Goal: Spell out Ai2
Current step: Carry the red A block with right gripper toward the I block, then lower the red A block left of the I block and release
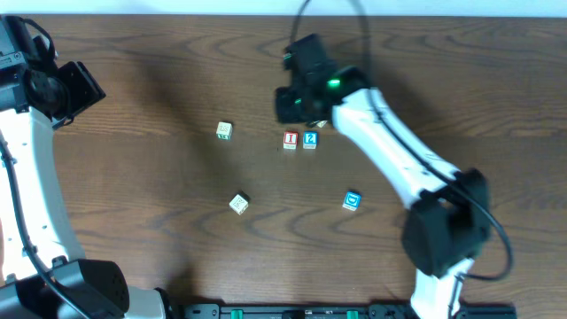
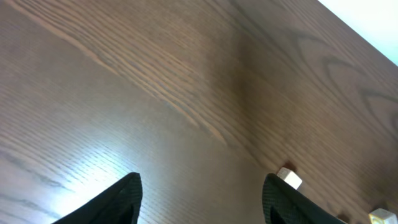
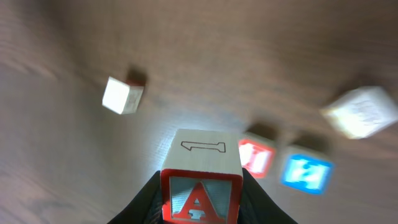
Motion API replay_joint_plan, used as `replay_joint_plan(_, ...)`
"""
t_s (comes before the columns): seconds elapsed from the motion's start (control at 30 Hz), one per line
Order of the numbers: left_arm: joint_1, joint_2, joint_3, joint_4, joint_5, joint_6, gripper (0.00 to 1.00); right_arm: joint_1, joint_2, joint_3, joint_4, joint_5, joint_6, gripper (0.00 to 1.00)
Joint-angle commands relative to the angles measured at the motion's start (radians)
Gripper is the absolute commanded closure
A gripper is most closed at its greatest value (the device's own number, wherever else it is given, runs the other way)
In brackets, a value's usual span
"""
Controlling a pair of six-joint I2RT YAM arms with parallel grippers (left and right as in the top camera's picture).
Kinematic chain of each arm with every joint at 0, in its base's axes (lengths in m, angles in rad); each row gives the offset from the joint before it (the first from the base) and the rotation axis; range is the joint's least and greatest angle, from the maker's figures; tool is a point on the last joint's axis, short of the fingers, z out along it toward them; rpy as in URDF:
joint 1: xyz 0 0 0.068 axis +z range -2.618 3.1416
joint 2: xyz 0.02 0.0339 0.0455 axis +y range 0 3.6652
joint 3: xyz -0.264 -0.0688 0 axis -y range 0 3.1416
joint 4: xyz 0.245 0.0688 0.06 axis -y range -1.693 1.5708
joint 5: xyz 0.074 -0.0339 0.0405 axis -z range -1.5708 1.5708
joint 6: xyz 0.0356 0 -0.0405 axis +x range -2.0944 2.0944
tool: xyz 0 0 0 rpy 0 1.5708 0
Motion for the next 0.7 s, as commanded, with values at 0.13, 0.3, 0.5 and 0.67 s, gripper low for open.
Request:
replay_joint_plan(0.13, -0.002, 0.012, 0.0, 0.003, 0.059, 0.014, 0.36, 0.078, 0.157, 0.107, -0.1, -0.002, 0.069, 0.99)
replay_joint_plan(0.3, -0.002, 0.013, 0.0, 0.002, 0.076, 0.015, 0.35, 0.089, 0.172, 0.106, -0.108, 0.089, 0.087, 0.99)
replay_joint_plan(0.5, -0.002, 0.013, 0.0, 0.003, 0.076, 0.015, 0.35, 0.093, 0.177, 0.106, -0.103, 0.179, 0.079, 0.99)
replay_joint_plan(0.67, -0.002, 0.013, 0.0, 0.005, 0.076, 0.015, 0.34, 0.108, 0.192, 0.106, -0.08, 0.182, 0.067, 0.99)
